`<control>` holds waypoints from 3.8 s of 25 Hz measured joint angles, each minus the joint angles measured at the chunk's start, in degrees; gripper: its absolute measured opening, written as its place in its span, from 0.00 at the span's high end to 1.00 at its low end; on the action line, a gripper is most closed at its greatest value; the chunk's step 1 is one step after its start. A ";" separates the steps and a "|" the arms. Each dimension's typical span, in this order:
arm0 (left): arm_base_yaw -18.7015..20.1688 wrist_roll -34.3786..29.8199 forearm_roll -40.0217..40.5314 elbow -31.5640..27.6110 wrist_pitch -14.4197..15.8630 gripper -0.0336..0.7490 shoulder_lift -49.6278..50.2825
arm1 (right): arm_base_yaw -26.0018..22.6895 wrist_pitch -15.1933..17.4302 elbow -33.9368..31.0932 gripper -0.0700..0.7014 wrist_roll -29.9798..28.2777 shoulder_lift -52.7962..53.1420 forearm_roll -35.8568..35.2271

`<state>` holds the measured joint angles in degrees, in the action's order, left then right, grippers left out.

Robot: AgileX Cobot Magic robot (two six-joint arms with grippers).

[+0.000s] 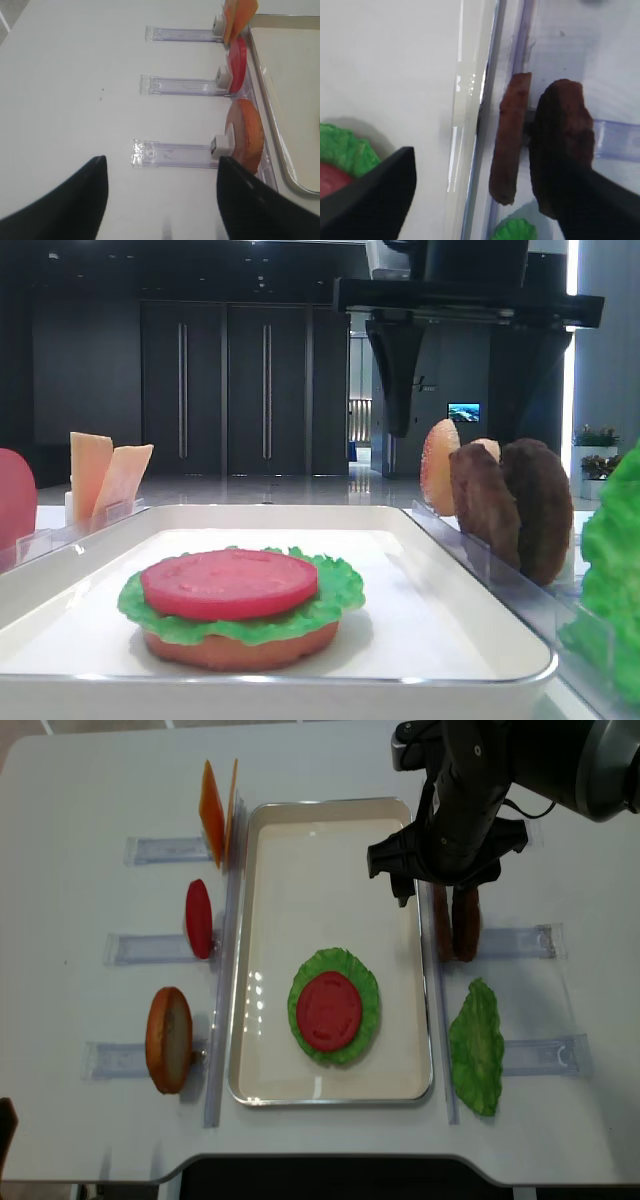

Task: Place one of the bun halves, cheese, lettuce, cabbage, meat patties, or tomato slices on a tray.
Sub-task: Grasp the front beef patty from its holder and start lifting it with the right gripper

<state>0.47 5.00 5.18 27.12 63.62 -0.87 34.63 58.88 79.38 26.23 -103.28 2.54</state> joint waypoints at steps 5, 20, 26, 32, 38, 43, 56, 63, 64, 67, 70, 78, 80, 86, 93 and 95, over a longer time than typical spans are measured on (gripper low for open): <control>0.00 0.00 0.00 0.00 0.00 0.30 0.00 | 0.00 0.00 0.00 0.25 1.22 0.00 1.85; 0.00 0.00 0.00 0.00 0.00 0.30 0.00 | 0.00 0.06 0.00 0.25 0.29 0.00 0.22; 0.00 0.00 0.00 0.00 0.00 0.30 0.00 | 0.00 0.10 0.00 0.25 -0.80 0.00 -1.29; 0.00 0.00 0.00 0.00 0.00 0.30 0.00 | 0.00 0.10 0.00 0.25 -2.32 -0.42 -2.54; 0.00 0.00 0.00 0.00 0.00 0.30 0.00 | 0.00 0.18 0.00 0.25 -3.37 -3.15 -2.54; 0.00 0.00 0.00 0.00 0.00 0.30 0.00 | 0.00 -0.05 0.00 0.25 -3.50 -3.20 -2.54; 0.00 0.00 0.00 0.00 0.00 0.30 0.00 | -0.38 -0.29 0.00 0.47 -3.20 -3.25 -0.01; 0.00 0.00 0.00 0.00 0.00 0.30 0.00 | -0.38 -0.55 0.00 0.49 -3.15 -4.88 0.79; 0.00 0.00 0.00 0.00 0.00 0.30 0.00 | -0.38 -0.55 0.00 0.48 -3.15 -4.91 0.86; 0.00 0.00 0.00 0.00 0.00 0.30 0.00 | -0.38 -0.63 0.00 0.49 -3.15 -4.91 1.37; 0.00 0.00 0.00 0.00 0.00 0.30 0.00 | -0.38 -0.63 0.00 0.53 -3.15 -4.92 1.87; 0.00 0.00 0.00 0.00 0.00 0.30 0.00 | -0.40 -0.76 0.00 0.67 -3.15 -4.92 2.04; 0.00 0.00 0.00 0.00 0.00 0.30 0.00 | -0.40 -0.76 0.00 0.68 -3.15 -4.92 2.17; 0.00 0.00 0.00 0.00 0.00 0.30 0.00 | -0.40 -0.70 0.00 0.68 -3.15 -4.69 2.89; 0.00 0.00 0.00 0.00 0.00 0.30 0.00 | -0.40 -0.66 0.00 0.69 -3.21 -4.39 4.05; 0.00 0.00 0.00 0.00 0.00 0.30 0.00 | -0.40 -0.66 0.00 0.70 -3.21 -3.71 4.38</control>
<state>0.47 5.00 5.18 27.12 63.62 -0.87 34.23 58.22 79.38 23.03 -106.99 6.92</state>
